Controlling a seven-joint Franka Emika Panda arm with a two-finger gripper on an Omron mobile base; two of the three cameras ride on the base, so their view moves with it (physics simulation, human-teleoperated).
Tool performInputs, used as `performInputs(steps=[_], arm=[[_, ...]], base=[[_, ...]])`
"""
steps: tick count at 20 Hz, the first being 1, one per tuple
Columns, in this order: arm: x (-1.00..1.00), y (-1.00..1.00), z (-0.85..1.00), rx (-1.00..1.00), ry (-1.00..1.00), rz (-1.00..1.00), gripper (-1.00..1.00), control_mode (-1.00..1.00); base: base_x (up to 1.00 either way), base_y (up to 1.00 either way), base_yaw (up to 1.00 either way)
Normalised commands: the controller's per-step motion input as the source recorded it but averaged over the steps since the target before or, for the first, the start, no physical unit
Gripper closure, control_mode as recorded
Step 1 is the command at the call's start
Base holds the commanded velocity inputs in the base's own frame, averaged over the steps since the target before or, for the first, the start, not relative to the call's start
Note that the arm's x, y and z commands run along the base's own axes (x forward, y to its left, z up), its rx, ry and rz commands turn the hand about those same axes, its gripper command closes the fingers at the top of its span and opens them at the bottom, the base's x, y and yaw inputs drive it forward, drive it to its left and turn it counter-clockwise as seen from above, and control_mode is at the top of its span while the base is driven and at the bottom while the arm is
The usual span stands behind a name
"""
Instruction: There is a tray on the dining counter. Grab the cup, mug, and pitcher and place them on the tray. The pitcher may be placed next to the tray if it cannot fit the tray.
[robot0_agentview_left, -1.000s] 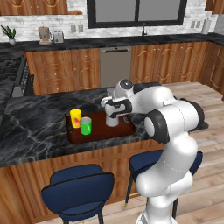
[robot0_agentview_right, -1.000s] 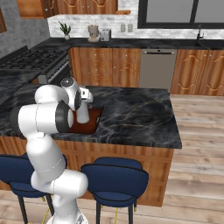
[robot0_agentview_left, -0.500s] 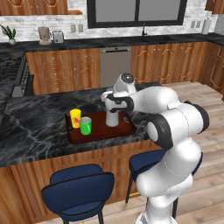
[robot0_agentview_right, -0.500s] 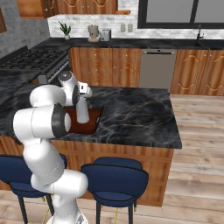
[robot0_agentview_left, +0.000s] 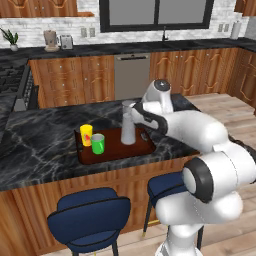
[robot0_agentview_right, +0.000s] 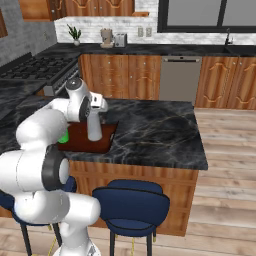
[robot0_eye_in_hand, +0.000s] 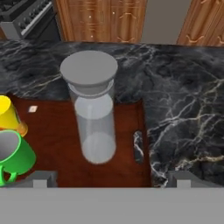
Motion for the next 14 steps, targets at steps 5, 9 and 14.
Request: performInputs(steps=[5, 9, 14], arm=[[-0.78, -0.45, 0.56, 0.0, 0.0, 0.0, -1.0, -1.0], [-0.82, -0.28, 0.45, 0.0, 0.02, 0.0, -1.0, -1.0], [-0.88, -0.11, 0.4, 0.0, 0.04, -0.02, -1.0, -1.0]], base=[[0.0, 0.0, 0.0], [0.0, 0.0, 0.0], [0.0, 0.0, 0.0]])
